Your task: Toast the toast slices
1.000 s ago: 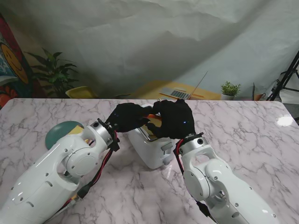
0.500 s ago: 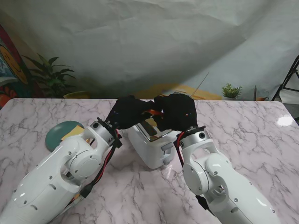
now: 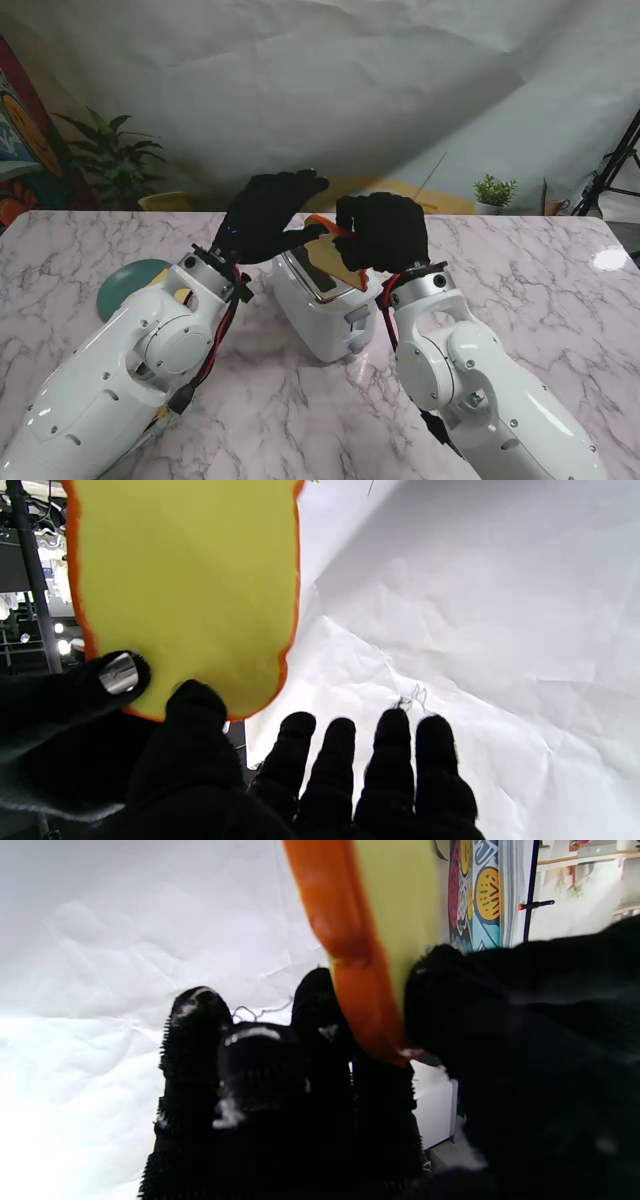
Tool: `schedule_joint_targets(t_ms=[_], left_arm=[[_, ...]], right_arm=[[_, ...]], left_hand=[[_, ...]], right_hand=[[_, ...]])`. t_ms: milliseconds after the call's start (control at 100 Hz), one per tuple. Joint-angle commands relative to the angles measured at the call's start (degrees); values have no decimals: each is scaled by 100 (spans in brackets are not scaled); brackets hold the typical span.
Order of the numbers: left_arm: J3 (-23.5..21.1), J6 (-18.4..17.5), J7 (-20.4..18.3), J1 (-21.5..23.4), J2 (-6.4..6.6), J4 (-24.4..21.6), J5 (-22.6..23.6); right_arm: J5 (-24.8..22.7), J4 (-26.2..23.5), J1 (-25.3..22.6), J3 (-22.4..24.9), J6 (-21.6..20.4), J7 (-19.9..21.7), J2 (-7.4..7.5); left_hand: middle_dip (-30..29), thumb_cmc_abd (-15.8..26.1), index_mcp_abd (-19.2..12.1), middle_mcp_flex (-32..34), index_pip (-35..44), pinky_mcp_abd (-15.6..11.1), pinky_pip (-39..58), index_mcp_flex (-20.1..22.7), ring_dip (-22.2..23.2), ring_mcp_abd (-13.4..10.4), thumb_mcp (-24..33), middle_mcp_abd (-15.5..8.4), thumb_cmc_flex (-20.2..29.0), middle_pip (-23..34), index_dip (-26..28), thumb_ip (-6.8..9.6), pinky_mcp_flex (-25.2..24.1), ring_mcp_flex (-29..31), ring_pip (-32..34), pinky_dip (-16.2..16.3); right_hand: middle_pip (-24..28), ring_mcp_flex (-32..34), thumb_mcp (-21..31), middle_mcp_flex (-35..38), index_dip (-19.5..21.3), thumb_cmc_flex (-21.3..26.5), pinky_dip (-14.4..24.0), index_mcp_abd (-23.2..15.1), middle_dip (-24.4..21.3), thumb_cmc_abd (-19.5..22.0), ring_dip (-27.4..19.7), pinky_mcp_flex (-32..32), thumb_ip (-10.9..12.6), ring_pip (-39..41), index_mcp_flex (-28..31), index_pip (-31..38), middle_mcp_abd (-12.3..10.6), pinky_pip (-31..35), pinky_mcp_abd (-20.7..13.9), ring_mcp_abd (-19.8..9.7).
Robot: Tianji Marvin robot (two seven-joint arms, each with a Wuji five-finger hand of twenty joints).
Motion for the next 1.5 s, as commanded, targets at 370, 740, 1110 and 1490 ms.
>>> schedule_joint_targets(t_ms=[370,740,1110,1490], left_arm=[[-1031,-475,-457,645,92,-363,-70],[-1973,-512,-637,1597,158,-724,254],[-2364,-521,-388,2183,162,-823,601],[-2631,-1629,-1249,2232,236,-843,-162]], right_arm=[[990,377,385,-341,1238,-741,-392],[1311,805,747,-705,1758,-1161,-633],[1497,1428,995,-913,1796,-1790,-856],[1699,1969,1202,-1039,1715,-2182,-1017]], left_hand=[[-269,895,493,-1401,-1009,-71,-1311,-980,-887,178,-147,427,-730,-822,-69,64,-691,-1503,-528,-639],[-517,1159,727,-1749,-1213,-117,-2211,-1343,-1270,292,-174,604,-824,-1071,-62,80,-862,-1741,-1250,-1087],[-1011,1215,834,-1802,-1360,-93,-2906,-1388,-1295,358,-184,715,-866,-1137,-339,95,-892,-1884,-1643,-1087],[-1073,1241,604,-1782,-1425,-494,-3513,-1385,-1574,22,-182,290,-1102,-1135,-751,81,-720,-1860,-1695,-1104]], right_hand=[[326,46,1127,555,130,235,-87,-193,99,-386,293,205,-91,485,121,741,558,111,-88,-400],[298,44,1132,656,3,278,-108,-47,41,-520,283,228,-95,535,176,762,597,130,-81,-347],[335,46,1049,687,-108,319,-112,66,34,-617,252,384,-77,566,263,719,645,308,-219,-319],[404,44,1091,685,-136,277,-140,54,44,-657,248,405,-93,612,289,730,627,342,-247,-335]])
